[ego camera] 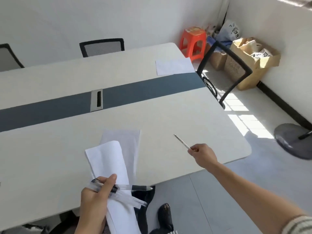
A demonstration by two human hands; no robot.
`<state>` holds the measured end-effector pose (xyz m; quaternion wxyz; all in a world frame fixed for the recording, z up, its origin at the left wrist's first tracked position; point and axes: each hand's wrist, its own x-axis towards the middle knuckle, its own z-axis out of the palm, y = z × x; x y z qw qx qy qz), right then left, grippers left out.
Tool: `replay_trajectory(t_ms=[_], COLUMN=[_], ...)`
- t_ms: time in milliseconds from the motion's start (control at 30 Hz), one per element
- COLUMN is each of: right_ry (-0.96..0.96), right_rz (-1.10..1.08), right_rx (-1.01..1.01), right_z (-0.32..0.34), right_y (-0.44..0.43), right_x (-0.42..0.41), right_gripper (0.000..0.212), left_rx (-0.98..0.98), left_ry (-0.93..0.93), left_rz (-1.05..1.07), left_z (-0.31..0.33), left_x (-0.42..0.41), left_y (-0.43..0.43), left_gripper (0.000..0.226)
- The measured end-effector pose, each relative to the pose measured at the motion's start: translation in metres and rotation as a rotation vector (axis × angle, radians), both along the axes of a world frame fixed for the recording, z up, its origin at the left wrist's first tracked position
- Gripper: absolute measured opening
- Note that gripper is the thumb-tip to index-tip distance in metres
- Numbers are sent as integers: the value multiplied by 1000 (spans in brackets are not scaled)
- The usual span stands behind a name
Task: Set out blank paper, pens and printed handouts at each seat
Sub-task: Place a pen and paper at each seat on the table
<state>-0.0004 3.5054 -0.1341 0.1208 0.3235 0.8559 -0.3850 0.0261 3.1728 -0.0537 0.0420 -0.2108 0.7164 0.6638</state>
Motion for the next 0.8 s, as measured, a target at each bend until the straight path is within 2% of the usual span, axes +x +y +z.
replay_trajectory(t_ms=[133,267,433,500,600,700,800], right_ry=[-27,-137,-275,-283,-300,-212,-9], right_rz=[78,149,307,330,351,272,129], right_rx=[57,131,243,255,252,179,-40], right_z=[-14,-43,-84,-88,-80,-57,-15], right_y=[-7,-20,-26,-23,-13,3,21], right_x=[-47,-66,-63,-61,-59,-51,-32], right_gripper=[14,14,26,29,44,47,31], left_rx=[23,40,11,2,18,47,69], left_ry=[28,30,18,17,11,18,27], left_rz=[6,-7,18,23,-23,-91,-199], left_z=[3,15,16,16,15,17,21], left_x=[-28,-44,-47,-47,-51,-61,-70], left_y=[11,18,26,31,44,65,95], left_gripper=[30,27,27,28,29,32,28])
